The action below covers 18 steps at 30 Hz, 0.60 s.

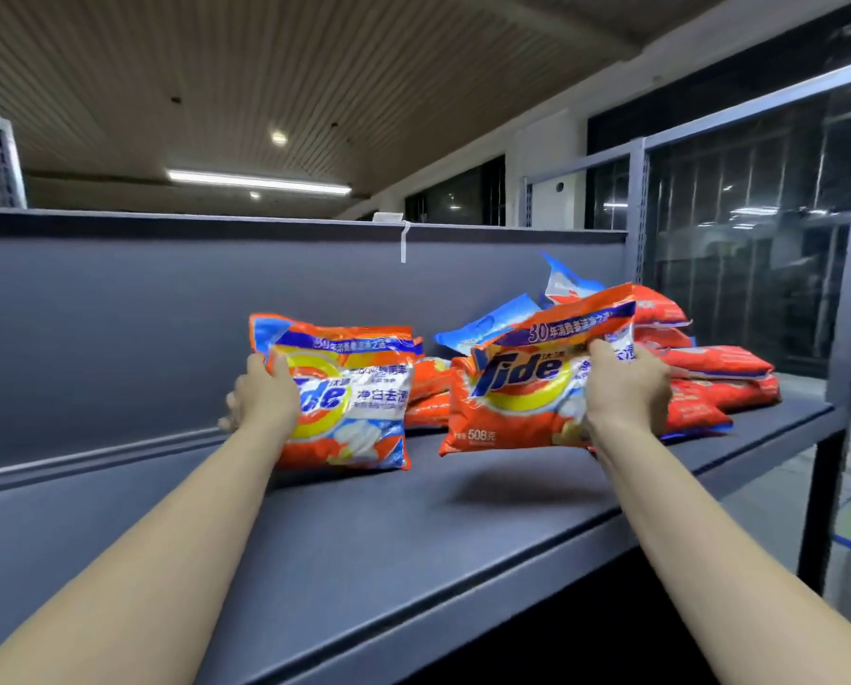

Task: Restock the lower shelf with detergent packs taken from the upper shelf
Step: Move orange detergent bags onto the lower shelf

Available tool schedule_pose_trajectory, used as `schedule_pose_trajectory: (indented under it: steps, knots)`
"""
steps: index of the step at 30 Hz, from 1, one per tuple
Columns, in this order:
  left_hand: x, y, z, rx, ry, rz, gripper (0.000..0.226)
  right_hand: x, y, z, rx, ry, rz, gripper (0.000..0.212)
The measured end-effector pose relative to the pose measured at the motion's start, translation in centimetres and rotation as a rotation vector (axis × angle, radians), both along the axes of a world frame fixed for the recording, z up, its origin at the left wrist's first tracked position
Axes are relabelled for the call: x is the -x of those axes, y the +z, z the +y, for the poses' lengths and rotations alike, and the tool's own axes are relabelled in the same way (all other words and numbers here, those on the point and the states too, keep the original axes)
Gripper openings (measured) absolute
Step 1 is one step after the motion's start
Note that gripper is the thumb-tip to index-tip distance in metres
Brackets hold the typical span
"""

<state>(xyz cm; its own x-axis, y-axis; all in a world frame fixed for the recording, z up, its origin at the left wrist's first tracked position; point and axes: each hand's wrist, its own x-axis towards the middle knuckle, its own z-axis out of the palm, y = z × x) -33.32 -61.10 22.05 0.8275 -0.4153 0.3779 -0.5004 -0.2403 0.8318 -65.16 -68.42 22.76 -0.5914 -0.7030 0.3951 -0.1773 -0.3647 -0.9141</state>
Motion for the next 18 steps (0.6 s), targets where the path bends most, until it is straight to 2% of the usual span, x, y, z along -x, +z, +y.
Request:
schedule_pose_trajectory:
  steps: [2,4,7,8,12,15,16,18]
  knots:
    - [-0.8,-2.0,-1.2,-0.174,-0.055,0.049,0.076,-1.4,-0.4,-1.2,-0.029,0.039,0.03,0.028]
    - [-1.1,-3.3,-1.6,-0.303,-0.112,0.005,0.101,-3.1,-0.8,-2.3,-0.092,0.118,0.061,0.038]
    - [-1.2,-3.7,-1.6,-0.5,-0.2,-0.129,0.1,-5.5,-1.6,-3.1,-0.144,0.322,0.139,0.049]
    - [-1.1,-3.6,-1.4,-0.531,-0.223,-0.166,0.098,-6.1,-2.0,-3.2,-0.143,0.356,0.233,0.052]
    - [0.2,-3.0,-0.1,-0.527,-0.312,-0.335,0.106,-6.6,-3.4,-2.0,-0.154,0.352,0.859,0.053]
    - [1.1,-2.8,0.2,-0.612,-0.454,-0.407,0.115,-6.1,-4.1,-0.7,-0.264,0.6,1.207,0.062]
    - [1.3,-2.9,0.2,-0.626,-0.464,-0.403,0.113,-6.0,-4.3,-0.6,-0.254,0.655,1.282,0.068]
    - [1.6,-3.1,0.1,-0.651,-0.44,-0.406,0.11,-5.8,-4.5,-0.6,-0.197,0.694,1.315,0.074]
